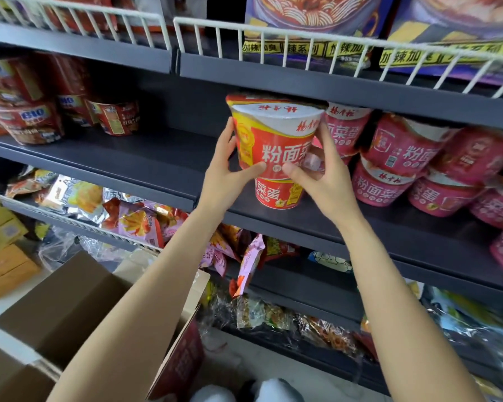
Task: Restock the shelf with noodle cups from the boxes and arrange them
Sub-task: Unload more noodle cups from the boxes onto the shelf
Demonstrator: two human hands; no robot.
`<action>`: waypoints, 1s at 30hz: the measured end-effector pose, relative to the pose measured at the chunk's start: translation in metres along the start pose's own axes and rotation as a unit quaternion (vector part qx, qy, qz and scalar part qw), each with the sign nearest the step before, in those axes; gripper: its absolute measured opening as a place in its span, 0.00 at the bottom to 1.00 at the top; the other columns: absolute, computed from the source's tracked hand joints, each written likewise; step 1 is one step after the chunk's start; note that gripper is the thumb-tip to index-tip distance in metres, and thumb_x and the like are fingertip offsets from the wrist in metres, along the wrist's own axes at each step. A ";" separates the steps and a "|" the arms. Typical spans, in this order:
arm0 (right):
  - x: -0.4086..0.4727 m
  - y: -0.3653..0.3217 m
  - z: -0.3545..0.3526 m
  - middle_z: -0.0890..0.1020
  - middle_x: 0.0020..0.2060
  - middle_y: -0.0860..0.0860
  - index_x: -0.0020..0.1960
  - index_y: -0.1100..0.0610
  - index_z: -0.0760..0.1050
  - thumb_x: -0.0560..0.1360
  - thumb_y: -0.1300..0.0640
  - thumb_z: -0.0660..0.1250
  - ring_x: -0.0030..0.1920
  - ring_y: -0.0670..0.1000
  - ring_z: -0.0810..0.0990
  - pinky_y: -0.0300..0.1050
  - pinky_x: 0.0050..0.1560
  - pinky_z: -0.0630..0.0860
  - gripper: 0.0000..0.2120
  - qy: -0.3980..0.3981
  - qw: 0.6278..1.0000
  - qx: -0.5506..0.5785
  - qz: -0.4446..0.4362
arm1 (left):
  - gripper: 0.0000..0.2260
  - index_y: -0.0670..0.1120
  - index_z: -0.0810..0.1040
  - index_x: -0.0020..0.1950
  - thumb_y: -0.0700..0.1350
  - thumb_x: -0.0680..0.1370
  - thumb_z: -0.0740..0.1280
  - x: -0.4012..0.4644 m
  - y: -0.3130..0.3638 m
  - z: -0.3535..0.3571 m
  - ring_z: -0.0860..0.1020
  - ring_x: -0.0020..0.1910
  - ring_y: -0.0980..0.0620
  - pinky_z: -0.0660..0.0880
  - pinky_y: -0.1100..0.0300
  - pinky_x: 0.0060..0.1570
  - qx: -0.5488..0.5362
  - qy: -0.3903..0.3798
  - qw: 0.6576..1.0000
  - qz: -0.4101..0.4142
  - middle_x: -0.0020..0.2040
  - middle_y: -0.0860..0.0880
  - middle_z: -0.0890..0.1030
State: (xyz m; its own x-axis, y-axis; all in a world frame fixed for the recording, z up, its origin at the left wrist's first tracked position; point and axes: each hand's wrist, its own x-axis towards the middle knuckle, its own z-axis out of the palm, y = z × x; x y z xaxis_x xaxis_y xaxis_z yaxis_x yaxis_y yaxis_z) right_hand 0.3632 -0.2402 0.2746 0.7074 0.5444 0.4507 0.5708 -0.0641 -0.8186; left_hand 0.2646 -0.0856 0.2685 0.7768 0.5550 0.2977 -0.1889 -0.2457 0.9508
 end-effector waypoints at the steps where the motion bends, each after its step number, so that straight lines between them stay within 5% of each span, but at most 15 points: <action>1: 0.005 0.004 -0.003 0.68 0.71 0.44 0.78 0.49 0.51 0.72 0.45 0.72 0.66 0.36 0.68 0.45 0.66 0.71 0.43 0.012 1.000 -0.020 0.012 | 0.38 0.55 0.55 0.77 0.44 0.74 0.72 0.007 -0.007 0.005 0.66 0.66 0.67 0.67 0.69 0.60 0.041 -0.008 0.999 0.009 0.72 0.58 0.67; 5: 0.016 0.027 -0.004 0.67 0.72 0.52 0.77 0.53 0.52 0.76 0.47 0.67 0.71 0.51 0.66 0.49 0.70 0.65 0.37 0.062 0.984 -0.131 0.106 | 0.40 0.58 0.51 0.77 0.54 0.72 0.71 0.025 -0.030 0.033 0.66 0.71 0.48 0.67 0.43 0.67 0.172 -0.045 0.984 0.028 0.72 0.52 0.69; 10: 0.014 0.037 0.026 0.67 0.71 0.51 0.78 0.55 0.48 0.74 0.53 0.71 0.70 0.49 0.67 0.45 0.69 0.65 0.43 0.030 0.989 -0.067 0.127 | 0.38 0.54 0.56 0.77 0.51 0.71 0.73 0.030 -0.042 0.043 0.70 0.68 0.50 0.70 0.45 0.65 0.079 -0.015 0.996 -0.046 0.71 0.52 0.70; 16: 0.013 0.046 0.042 0.63 0.73 0.50 0.78 0.52 0.46 0.72 0.54 0.72 0.72 0.50 0.64 0.54 0.72 0.64 0.45 -0.010 0.991 -0.039 0.129 | 0.35 0.51 0.53 0.78 0.42 0.76 0.69 0.020 -0.035 0.014 0.67 0.69 0.53 0.65 0.59 0.63 -0.011 0.005 0.994 -0.111 0.72 0.51 0.65; 18: -0.001 0.047 0.048 0.61 0.74 0.50 0.78 0.50 0.48 0.74 0.56 0.69 0.73 0.50 0.62 0.55 0.72 0.64 0.41 -0.001 0.991 -0.054 0.124 | 0.33 0.50 0.55 0.77 0.42 0.77 0.68 0.009 -0.036 -0.003 0.65 0.70 0.52 0.65 0.56 0.66 0.005 0.014 0.994 -0.111 0.73 0.51 0.64; 22: -0.055 0.029 0.074 0.72 0.65 0.52 0.71 0.57 0.66 0.77 0.64 0.64 0.65 0.48 0.71 0.38 0.63 0.70 0.23 0.038 0.996 -0.073 0.039 | 0.18 0.47 0.71 0.69 0.41 0.79 0.64 -0.052 -0.046 -0.057 0.75 0.63 0.55 0.70 0.56 0.64 0.117 0.052 0.991 -0.042 0.63 0.51 0.78; 26: -0.100 0.013 0.132 0.82 0.50 0.47 0.58 0.58 0.78 0.77 0.64 0.62 0.51 0.40 0.78 0.36 0.56 0.74 0.12 -0.120 0.991 -0.058 -0.028 | 0.09 0.50 0.79 0.59 0.44 0.80 0.64 -0.160 -0.060 -0.130 0.79 0.39 0.65 0.70 0.72 0.40 0.277 0.124 0.952 -0.045 0.40 0.57 0.84; 28: -0.122 0.006 0.170 0.82 0.43 0.44 0.54 0.57 0.80 0.76 0.64 0.62 0.44 0.35 0.78 0.31 0.50 0.74 0.11 -0.232 0.970 -0.047 -0.051 | 0.08 0.51 0.80 0.57 0.46 0.79 0.64 -0.219 -0.075 -0.168 0.78 0.36 0.69 0.71 0.71 0.40 0.356 0.142 0.918 -0.102 0.37 0.59 0.83; 30: -0.145 -0.001 0.213 0.84 0.43 0.44 0.54 0.54 0.80 0.76 0.61 0.63 0.45 0.39 0.81 0.42 0.52 0.78 0.11 -0.355 0.932 -0.034 -0.072 | 0.09 0.52 0.80 0.57 0.48 0.78 0.65 -0.276 -0.096 -0.207 0.80 0.40 0.64 0.76 0.63 0.46 0.396 0.169 0.884 -0.180 0.39 0.58 0.84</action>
State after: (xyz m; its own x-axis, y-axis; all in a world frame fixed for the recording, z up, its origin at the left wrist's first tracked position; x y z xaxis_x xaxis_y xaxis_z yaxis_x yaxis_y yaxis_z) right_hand 0.1715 -0.1405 0.1340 0.1825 0.9656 0.1852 0.6800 0.0121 -0.7331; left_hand -0.0558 -0.0507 0.1125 0.4506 0.8841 0.1241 0.6192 -0.4096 0.6699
